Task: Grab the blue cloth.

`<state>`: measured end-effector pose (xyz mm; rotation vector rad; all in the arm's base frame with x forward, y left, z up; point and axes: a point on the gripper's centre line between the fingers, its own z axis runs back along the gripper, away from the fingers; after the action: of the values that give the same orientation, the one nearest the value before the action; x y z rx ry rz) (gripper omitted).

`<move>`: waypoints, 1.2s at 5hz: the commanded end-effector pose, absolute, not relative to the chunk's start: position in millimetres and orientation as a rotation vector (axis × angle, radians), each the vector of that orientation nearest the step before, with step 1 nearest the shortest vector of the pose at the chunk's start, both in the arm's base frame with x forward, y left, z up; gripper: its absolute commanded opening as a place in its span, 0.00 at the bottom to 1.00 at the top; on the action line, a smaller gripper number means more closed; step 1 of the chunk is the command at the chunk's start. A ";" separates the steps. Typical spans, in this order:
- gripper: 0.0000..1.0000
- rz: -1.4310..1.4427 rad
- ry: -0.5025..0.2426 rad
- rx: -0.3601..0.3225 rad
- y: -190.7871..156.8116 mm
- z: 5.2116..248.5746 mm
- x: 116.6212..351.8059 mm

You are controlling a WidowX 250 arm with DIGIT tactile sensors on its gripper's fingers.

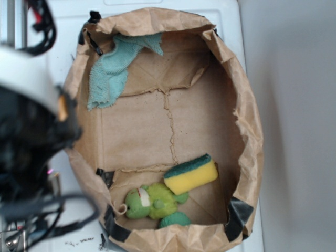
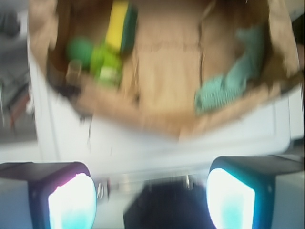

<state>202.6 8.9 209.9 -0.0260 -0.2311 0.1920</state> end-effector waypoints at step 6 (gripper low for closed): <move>1.00 0.796 -0.514 0.261 56.3 130.4 250.7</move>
<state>252.3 50.8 112.7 0.2796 -0.4771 0.7811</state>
